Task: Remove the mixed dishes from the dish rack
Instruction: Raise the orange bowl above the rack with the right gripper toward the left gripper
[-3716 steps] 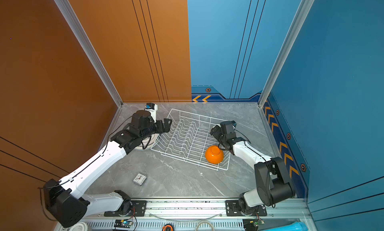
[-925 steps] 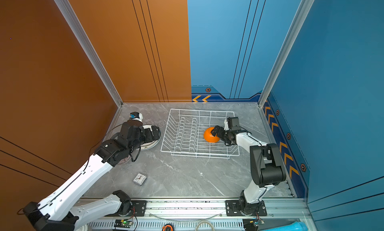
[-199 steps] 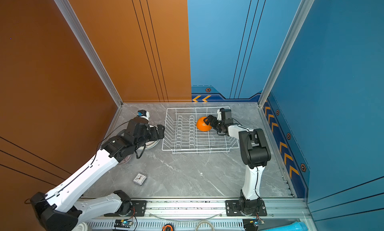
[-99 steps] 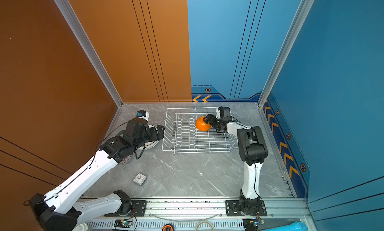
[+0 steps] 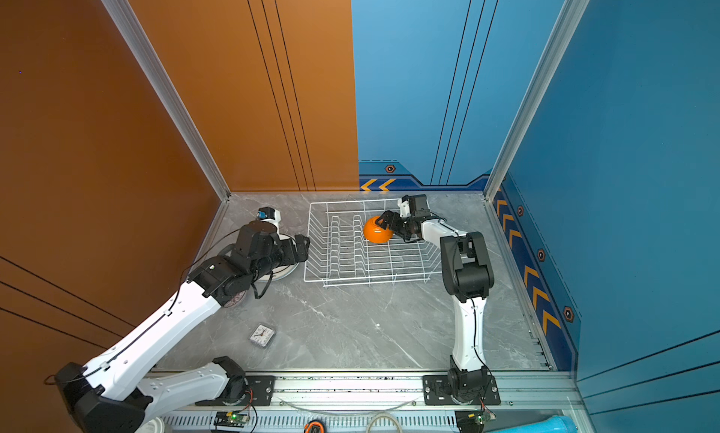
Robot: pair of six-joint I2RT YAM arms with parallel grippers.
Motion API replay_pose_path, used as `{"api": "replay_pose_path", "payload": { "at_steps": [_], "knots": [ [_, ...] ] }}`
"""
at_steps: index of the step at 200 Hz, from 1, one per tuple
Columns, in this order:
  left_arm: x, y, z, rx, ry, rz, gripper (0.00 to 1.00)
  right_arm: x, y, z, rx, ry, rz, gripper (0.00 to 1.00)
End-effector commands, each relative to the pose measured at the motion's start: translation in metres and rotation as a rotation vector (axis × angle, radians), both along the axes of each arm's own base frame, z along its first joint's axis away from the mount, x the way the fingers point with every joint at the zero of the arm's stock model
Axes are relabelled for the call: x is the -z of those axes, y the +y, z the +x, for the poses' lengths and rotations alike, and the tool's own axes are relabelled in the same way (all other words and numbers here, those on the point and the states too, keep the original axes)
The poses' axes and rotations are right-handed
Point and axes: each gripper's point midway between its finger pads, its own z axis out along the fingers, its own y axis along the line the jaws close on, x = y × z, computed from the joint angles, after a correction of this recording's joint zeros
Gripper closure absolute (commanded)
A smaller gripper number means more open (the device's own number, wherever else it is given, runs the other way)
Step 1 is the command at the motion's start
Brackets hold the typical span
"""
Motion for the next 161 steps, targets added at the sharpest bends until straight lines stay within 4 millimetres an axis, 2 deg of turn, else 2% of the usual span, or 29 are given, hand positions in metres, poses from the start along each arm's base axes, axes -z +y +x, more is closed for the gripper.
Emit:
{"api": "replay_pose_path", "payload": {
  "at_steps": [1, 22, 43, 84, 161],
  "knots": [
    [0.008, -0.001, 0.0, 0.004, 0.019, -0.008, 0.02, 0.006, 0.028, -0.013, -0.083, 0.025, 0.075, 0.07],
    [0.009, 0.0, 0.0, 0.0, 0.021, -0.01, 0.02, -0.01, 0.034, -0.009, -0.08, -0.011, 0.152, 0.08],
    [0.011, 0.002, 0.0, -0.002, 0.025, -0.011, 0.02, -0.016, 0.038, -0.007, -0.075, -0.025, 0.177, 0.11],
    [0.014, 0.006, -0.002, -0.01, 0.028, -0.012, 0.02, -0.008, 0.036, -0.011, -0.087, -0.004, 0.086, 0.18],
    [0.02, 0.008, -0.001, -0.017, 0.037, -0.029, 0.02, -0.02, 0.038, -0.008, -0.07, -0.027, 0.057, 0.34]
  ]
}}
